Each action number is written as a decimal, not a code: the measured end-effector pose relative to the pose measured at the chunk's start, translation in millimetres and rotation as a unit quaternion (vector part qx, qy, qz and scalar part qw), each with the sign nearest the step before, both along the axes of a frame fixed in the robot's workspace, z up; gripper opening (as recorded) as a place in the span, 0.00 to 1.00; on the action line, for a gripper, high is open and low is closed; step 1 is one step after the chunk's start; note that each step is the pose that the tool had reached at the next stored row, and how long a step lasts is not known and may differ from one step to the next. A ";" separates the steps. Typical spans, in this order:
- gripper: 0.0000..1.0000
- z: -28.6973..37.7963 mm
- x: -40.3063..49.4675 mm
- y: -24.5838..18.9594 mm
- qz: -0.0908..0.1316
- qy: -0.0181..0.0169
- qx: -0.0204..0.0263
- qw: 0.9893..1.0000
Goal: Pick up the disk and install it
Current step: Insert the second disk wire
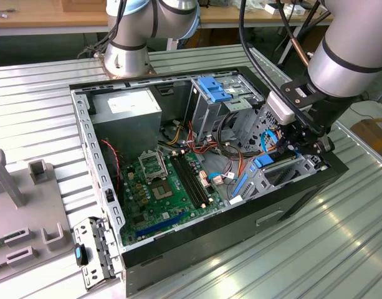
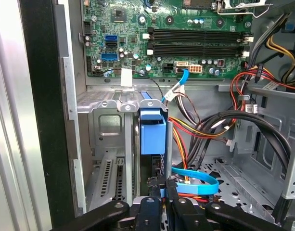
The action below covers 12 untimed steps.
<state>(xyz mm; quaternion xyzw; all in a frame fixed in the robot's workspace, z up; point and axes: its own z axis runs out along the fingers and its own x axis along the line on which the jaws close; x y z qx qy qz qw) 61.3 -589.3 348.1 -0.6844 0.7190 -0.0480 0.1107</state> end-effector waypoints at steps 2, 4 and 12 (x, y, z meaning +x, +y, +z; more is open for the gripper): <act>0.16 -1.0 0.0 0.0 0.000 0.000 0.000 1.000; 0.16 -2.8 0.0 0.0 0.000 0.000 0.000 1.000; 0.16 -5.1 0.0 0.0 0.000 0.000 0.000 1.000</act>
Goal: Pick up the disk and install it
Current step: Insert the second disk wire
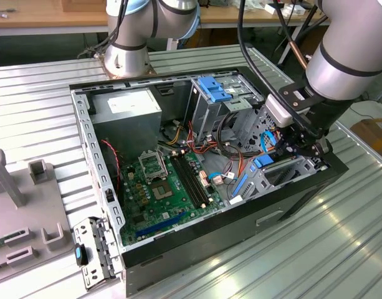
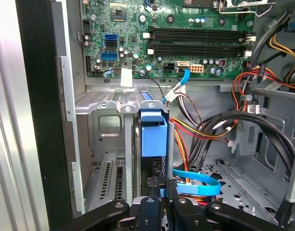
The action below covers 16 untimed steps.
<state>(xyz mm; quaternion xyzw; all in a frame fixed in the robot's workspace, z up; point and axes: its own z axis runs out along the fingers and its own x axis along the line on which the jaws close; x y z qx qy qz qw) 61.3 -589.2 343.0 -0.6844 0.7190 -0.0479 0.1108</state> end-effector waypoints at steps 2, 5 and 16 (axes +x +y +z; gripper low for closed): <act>0.16 -1.8 0.0 0.0 0.000 0.000 0.000 1.000; 0.16 -2.0 0.0 -0.1 0.000 0.000 0.000 1.000; 0.24 -5.2 0.0 -0.2 0.000 0.000 0.000 1.000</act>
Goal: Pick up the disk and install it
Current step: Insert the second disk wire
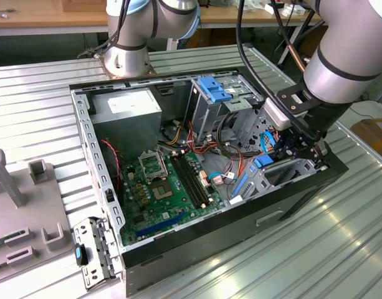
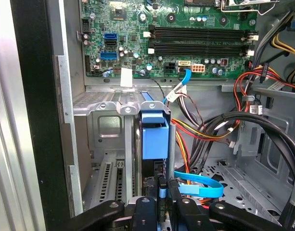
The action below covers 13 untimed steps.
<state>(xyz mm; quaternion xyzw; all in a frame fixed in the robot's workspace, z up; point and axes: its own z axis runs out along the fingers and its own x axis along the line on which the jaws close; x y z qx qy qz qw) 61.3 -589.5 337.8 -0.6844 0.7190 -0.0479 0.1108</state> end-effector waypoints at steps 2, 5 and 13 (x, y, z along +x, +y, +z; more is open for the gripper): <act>0.24 0.0 0.0 0.0 0.000 0.000 0.000 1.000; 0.24 6.1 0.0 0.0 0.000 0.000 0.000 1.000; 0.24 23.4 0.0 0.0 0.000 0.000 0.000 1.000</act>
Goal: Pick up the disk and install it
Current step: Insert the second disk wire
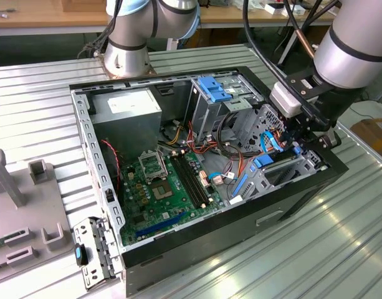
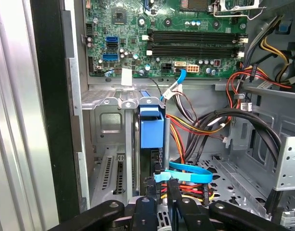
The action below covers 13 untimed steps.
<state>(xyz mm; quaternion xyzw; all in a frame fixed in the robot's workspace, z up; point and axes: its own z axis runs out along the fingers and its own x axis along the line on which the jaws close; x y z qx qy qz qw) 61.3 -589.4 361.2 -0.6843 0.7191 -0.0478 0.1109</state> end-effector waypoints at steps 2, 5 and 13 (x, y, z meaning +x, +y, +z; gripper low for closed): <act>0.24 0.1 0.0 0.0 0.000 0.000 0.000 1.000; 0.24 0.1 0.1 0.0 0.000 0.002 0.000 1.000; 0.24 3.9 0.1 0.7 -0.002 0.066 0.000 0.998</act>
